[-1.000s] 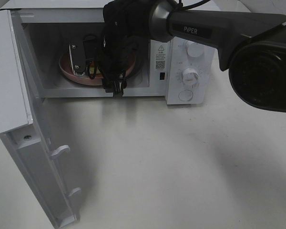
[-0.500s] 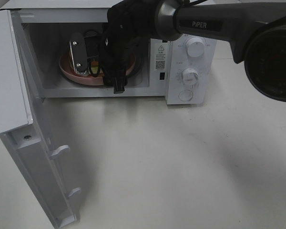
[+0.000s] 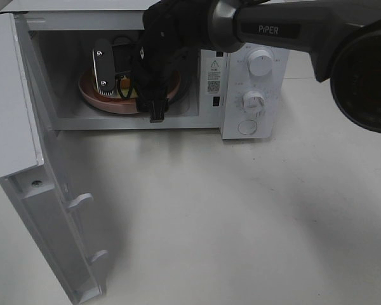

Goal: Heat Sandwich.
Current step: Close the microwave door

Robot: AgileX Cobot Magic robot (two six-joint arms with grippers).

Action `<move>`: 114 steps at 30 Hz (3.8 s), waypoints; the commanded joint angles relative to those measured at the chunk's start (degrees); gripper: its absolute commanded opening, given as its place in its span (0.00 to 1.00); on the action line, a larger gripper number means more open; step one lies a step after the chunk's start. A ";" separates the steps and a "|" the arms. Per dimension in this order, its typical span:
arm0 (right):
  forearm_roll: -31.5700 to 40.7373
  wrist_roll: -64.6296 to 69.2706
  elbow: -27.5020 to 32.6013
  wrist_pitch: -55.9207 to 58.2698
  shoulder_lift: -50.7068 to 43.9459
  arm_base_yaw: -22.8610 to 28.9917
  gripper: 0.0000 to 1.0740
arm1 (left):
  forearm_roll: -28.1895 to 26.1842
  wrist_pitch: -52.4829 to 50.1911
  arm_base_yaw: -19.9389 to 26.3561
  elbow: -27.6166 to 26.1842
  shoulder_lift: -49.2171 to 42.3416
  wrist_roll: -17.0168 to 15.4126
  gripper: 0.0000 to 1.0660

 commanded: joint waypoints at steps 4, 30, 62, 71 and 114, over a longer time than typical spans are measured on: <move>-1.03 2.92 1.89 -2.18 -2.29 0.52 0.71 | 0.17 0.17 -0.11 0.06 -1.60 -0.11 0.99; -4.18 9.22 25.15 -9.63 -16.90 1.26 0.71 | 0.17 0.17 -0.11 0.06 -1.60 -0.11 0.99; -3.90 16.67 58.67 -10.49 -46.41 1.26 0.71 | 0.17 0.17 -0.11 0.06 -1.60 -0.11 0.99; -3.72 21.94 66.29 -10.43 -55.81 1.26 0.71 | 0.17 0.17 -0.11 0.06 -1.60 -0.11 0.99; 6.99 56.78 78.55 39.02 -100.61 1.26 0.71 | 0.17 0.17 -0.11 0.06 -1.60 -0.11 0.99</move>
